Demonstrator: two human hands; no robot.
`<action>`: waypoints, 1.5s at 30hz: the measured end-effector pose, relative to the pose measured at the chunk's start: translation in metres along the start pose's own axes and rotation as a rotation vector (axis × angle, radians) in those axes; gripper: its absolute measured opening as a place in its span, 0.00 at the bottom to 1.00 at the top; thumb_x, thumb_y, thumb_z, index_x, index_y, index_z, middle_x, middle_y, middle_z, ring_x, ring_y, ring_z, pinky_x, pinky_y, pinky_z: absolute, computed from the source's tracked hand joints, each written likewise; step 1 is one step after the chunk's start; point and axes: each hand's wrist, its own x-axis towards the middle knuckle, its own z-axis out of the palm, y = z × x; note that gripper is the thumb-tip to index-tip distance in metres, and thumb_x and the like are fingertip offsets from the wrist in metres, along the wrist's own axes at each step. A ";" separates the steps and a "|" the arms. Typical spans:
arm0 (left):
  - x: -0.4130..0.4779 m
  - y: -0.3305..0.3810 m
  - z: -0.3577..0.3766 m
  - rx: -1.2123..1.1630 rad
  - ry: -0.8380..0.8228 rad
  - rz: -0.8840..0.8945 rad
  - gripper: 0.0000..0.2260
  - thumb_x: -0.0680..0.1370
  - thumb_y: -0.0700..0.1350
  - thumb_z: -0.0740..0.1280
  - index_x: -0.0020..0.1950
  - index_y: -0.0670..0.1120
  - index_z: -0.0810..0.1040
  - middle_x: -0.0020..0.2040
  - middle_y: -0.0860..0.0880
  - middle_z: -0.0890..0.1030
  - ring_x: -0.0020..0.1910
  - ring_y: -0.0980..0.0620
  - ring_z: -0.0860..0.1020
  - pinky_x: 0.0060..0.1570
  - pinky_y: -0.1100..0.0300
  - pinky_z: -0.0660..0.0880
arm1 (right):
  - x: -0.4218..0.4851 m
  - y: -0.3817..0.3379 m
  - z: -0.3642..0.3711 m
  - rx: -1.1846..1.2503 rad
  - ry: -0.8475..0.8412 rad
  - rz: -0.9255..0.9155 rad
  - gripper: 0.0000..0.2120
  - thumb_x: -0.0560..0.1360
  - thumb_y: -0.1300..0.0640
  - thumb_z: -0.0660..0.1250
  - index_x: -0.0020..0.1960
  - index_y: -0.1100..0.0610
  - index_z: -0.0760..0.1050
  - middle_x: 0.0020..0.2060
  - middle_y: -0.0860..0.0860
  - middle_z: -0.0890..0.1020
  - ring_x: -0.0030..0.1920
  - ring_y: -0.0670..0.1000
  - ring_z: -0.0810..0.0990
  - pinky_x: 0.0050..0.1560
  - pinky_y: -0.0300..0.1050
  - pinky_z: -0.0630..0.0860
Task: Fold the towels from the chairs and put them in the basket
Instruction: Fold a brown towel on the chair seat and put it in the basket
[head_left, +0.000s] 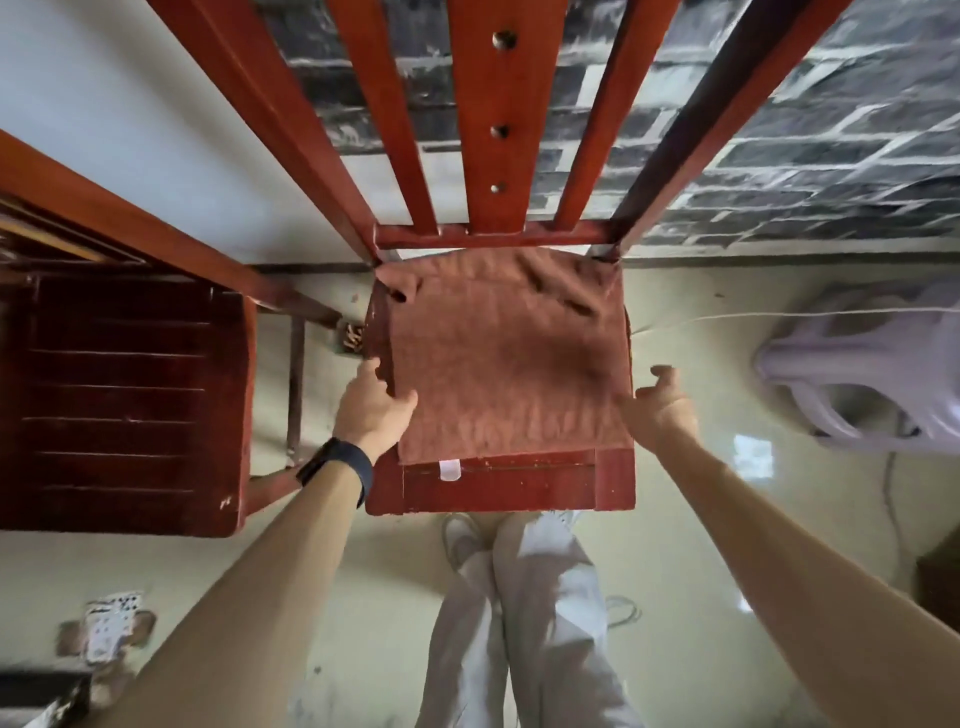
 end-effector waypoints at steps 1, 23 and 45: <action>0.000 -0.015 0.015 0.016 0.007 -0.060 0.30 0.77 0.52 0.70 0.75 0.45 0.65 0.68 0.43 0.76 0.66 0.41 0.75 0.64 0.51 0.72 | -0.002 0.019 0.011 -0.020 -0.028 0.041 0.31 0.75 0.46 0.67 0.73 0.57 0.63 0.61 0.58 0.78 0.57 0.61 0.79 0.58 0.53 0.76; -0.018 -0.071 0.040 -0.146 -0.049 -0.219 0.12 0.75 0.54 0.70 0.35 0.49 0.81 0.39 0.49 0.86 0.36 0.46 0.82 0.42 0.54 0.81 | -0.006 0.052 0.020 -0.024 -0.100 0.194 0.12 0.69 0.51 0.61 0.45 0.58 0.75 0.40 0.61 0.84 0.41 0.63 0.84 0.48 0.58 0.83; 0.033 -0.113 0.103 -0.461 0.166 -0.235 0.15 0.64 0.65 0.68 0.39 0.55 0.78 0.42 0.49 0.85 0.44 0.42 0.84 0.48 0.42 0.81 | 0.002 0.056 0.030 0.434 -0.012 0.253 0.08 0.64 0.61 0.63 0.38 0.53 0.80 0.28 0.53 0.84 0.34 0.57 0.87 0.43 0.56 0.85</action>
